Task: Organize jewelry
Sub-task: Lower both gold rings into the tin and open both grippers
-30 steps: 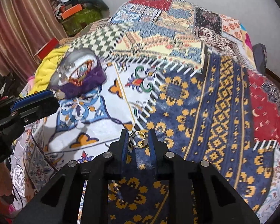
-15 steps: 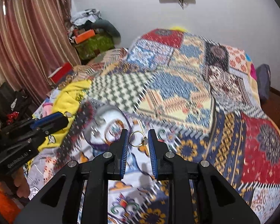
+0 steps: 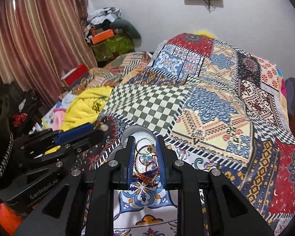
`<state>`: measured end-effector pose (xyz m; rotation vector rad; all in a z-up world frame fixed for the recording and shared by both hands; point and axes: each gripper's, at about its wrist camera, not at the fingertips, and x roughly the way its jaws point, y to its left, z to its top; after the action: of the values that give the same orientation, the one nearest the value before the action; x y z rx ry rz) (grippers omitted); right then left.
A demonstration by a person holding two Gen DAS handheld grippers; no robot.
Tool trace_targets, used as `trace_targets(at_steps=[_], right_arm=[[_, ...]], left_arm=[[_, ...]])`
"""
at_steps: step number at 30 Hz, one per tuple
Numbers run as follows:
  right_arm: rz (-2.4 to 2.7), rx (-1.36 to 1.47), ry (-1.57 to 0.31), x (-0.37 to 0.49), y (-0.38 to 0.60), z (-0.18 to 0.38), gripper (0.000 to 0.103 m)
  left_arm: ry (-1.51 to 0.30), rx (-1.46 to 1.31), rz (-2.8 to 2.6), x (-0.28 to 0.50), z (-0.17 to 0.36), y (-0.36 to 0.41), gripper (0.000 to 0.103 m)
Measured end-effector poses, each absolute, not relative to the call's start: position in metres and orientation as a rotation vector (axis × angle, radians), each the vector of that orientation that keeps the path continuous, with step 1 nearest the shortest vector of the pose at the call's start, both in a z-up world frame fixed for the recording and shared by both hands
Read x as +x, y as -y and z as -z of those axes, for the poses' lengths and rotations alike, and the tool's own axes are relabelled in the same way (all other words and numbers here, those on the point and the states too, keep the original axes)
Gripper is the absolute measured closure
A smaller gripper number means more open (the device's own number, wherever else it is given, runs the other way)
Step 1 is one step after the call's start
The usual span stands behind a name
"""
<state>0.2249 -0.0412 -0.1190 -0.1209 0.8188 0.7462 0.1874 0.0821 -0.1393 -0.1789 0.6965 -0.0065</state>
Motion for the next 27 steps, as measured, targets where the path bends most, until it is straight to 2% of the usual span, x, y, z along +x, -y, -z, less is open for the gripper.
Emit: trace_targets(at_steps=[13,21,27], right_arm=[[-0.775,-0.123,-0.974,0.243,0.026,0.166,0.083],[-0.799,-0.114,-1.014,0.247,0.029,0.172,0.083],[-0.789,-0.109,-1.001,0.245,0.035,0.161,0.077]], left_arm=[[-0.799,-0.213,0.057,0.222,0.175,-0.09,0.085],[-0.812,-0.212,0.06,0.227,0.179,-0.09,0.085],[-0.797,-0.209,0.042,0.219,0.169,-0.091,0.085]])
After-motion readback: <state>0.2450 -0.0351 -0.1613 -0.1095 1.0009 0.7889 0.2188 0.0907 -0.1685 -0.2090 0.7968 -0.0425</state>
